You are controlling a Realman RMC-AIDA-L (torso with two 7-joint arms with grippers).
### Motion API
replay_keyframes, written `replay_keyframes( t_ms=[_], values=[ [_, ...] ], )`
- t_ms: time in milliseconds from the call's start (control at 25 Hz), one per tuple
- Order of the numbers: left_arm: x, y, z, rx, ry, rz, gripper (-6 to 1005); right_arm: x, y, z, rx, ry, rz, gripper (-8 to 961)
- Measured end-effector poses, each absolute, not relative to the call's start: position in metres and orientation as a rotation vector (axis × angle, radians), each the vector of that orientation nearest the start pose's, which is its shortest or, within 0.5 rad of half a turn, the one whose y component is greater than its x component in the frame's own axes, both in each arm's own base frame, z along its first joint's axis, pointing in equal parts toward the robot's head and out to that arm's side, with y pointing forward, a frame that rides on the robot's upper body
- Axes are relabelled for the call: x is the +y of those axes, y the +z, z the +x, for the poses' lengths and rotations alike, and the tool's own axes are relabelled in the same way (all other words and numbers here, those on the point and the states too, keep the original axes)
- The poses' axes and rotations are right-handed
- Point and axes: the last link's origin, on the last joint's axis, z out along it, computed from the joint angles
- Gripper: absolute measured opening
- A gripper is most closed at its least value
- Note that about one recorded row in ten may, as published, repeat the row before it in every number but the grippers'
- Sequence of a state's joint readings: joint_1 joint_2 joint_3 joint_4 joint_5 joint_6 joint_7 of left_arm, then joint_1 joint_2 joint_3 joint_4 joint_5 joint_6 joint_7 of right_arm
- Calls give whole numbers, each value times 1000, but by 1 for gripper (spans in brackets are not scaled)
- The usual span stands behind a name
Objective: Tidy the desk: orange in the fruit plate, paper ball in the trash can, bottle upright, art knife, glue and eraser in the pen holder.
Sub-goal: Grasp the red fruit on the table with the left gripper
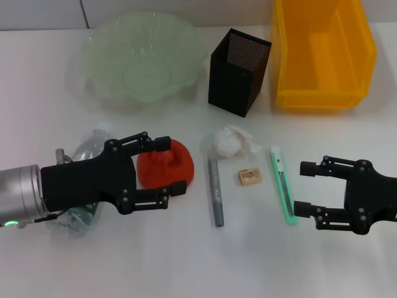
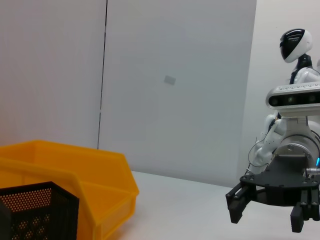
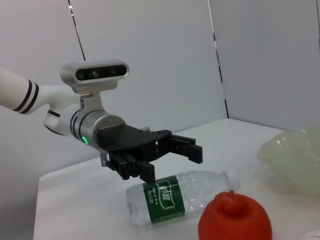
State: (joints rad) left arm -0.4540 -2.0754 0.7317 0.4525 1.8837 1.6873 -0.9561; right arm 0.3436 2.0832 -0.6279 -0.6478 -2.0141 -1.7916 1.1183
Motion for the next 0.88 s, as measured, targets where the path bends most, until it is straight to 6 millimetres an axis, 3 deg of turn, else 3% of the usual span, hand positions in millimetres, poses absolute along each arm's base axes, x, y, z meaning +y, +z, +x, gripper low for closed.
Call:
replay_keyframes(
  t_ms=[560,880],
  values=[
    [276,-28,-273,-320,-927,-2764,842,251,6,299,469,841,-2761,768],
    [278,-37,-278,-367,-839,-2787,841,252,3,298,465,845,-2769,768]
  ],
)
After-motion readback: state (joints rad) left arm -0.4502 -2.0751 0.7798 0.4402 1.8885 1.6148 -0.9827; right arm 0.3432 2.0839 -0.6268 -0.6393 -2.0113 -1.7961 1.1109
